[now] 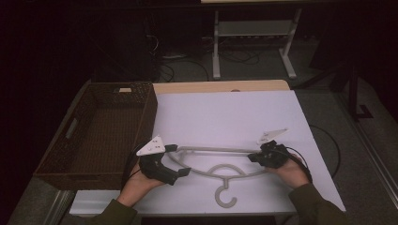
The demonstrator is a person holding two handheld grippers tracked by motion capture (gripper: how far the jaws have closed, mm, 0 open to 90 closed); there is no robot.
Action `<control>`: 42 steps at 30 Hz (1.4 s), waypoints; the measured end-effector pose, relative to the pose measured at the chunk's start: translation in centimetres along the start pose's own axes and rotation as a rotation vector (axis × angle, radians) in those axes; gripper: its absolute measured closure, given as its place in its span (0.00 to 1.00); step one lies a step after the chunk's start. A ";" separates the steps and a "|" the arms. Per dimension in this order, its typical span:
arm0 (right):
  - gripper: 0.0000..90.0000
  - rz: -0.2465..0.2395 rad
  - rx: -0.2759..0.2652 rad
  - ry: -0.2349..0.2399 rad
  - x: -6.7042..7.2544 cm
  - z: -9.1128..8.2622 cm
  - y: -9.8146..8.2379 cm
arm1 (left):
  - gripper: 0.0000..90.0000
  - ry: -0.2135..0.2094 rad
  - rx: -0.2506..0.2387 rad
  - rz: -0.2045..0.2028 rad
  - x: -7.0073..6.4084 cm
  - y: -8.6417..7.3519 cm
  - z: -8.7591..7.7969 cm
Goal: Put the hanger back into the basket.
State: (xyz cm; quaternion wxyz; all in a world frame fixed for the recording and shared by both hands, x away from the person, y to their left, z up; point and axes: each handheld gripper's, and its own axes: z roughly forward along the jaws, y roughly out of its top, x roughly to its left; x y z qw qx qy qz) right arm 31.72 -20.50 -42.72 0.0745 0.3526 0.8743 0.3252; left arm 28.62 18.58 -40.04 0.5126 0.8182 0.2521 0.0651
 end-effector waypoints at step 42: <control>0.67 -0.068 -0.106 0.070 2.0 -1.0 1.9 | 0.01 -0.006 0.032 -0.004 0.2 -0.6 0.7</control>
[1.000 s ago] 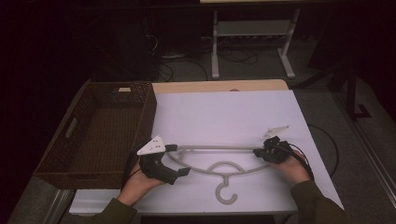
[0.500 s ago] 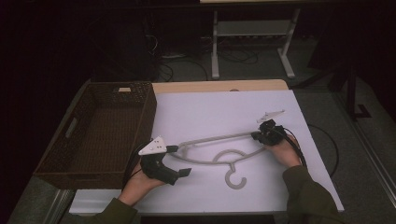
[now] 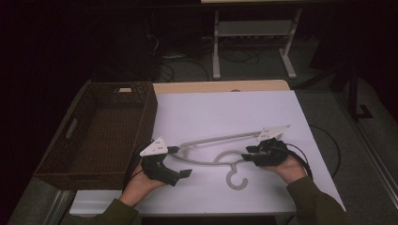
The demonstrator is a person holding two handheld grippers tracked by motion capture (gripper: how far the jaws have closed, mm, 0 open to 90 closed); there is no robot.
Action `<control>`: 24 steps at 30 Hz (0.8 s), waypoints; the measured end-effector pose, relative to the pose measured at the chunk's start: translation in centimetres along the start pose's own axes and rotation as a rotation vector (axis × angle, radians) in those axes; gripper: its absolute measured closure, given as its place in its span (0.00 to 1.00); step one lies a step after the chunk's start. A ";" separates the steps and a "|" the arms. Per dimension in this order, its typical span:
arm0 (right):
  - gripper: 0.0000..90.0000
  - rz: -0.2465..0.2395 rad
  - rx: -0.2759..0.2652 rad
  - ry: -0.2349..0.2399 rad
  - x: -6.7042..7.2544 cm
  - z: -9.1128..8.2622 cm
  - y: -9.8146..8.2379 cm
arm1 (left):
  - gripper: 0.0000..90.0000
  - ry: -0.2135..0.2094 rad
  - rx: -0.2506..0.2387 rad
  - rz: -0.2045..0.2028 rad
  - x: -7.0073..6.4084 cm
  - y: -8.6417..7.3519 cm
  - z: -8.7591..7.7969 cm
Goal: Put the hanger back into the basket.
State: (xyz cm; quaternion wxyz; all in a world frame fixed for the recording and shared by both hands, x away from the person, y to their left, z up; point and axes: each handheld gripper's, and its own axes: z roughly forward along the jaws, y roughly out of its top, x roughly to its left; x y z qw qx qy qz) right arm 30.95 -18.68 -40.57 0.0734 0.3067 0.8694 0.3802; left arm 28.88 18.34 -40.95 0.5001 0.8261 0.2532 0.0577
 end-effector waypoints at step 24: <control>0.79 -0.161 0.124 0.177 5.4 3.0 -2.7 | 0.01 -0.004 0.011 0.003 0.0 -0.1 0.4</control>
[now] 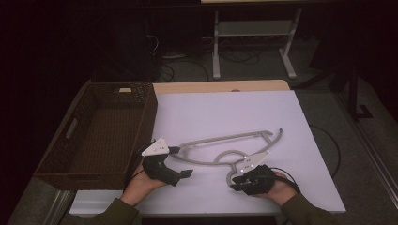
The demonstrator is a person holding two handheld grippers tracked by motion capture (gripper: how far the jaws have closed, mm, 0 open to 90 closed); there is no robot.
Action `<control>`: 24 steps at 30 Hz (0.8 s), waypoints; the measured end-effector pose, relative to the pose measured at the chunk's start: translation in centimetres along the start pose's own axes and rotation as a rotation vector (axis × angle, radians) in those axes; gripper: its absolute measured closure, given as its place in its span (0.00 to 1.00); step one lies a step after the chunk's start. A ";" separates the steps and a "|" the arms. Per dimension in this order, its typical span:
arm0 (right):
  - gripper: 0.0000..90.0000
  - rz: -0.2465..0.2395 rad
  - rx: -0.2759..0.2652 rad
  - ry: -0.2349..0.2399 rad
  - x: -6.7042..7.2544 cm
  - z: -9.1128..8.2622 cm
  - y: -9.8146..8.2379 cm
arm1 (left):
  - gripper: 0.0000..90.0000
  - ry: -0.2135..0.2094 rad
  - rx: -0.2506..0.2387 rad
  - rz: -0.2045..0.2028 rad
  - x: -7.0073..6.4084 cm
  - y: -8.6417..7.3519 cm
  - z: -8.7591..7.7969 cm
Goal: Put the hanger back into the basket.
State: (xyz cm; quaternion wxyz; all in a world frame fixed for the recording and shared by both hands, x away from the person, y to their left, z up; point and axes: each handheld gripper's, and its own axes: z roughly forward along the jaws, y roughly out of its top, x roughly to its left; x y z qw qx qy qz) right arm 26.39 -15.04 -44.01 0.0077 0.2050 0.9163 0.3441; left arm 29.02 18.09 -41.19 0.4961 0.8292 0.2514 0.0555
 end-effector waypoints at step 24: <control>0.88 -0.055 0.012 -0.018 0.3 0.3 -0.1 | 0.01 0.002 0.004 0.003 0.0 0.0 0.0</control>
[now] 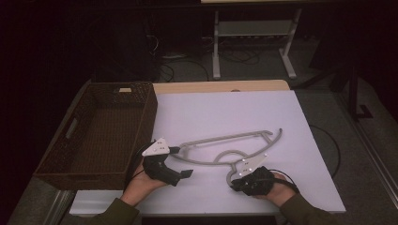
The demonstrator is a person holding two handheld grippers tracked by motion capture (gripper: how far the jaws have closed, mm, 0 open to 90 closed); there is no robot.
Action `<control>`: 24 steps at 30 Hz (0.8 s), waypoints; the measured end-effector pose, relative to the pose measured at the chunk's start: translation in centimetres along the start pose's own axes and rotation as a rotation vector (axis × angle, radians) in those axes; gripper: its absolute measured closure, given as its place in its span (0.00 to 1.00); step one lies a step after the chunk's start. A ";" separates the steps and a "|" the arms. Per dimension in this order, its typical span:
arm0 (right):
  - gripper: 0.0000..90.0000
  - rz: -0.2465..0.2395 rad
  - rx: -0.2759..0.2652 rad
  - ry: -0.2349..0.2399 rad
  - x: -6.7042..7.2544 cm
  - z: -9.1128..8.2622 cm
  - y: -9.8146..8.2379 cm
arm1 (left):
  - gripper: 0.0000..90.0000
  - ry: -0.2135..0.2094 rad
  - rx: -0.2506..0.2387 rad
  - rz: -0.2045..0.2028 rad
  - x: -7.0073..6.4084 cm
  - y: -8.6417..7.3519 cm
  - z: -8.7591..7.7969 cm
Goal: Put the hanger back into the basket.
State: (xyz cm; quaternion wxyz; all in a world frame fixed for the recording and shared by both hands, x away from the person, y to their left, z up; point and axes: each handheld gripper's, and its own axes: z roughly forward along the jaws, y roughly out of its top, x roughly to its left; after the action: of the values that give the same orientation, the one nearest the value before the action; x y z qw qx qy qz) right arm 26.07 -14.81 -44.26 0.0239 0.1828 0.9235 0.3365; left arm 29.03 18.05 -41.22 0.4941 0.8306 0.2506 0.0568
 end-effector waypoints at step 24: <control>0.88 0.030 -0.071 0.082 -0.6 -2.1 1.0 | 0.08 -0.073 0.046 0.074 0.6 1.1 2.5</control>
State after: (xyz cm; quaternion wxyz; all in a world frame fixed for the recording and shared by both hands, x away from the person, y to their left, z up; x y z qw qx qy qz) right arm 26.60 -15.65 -42.06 -0.0124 0.1817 0.9083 0.3766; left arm 30.76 15.93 -41.64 0.4813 0.8519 0.2028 0.0389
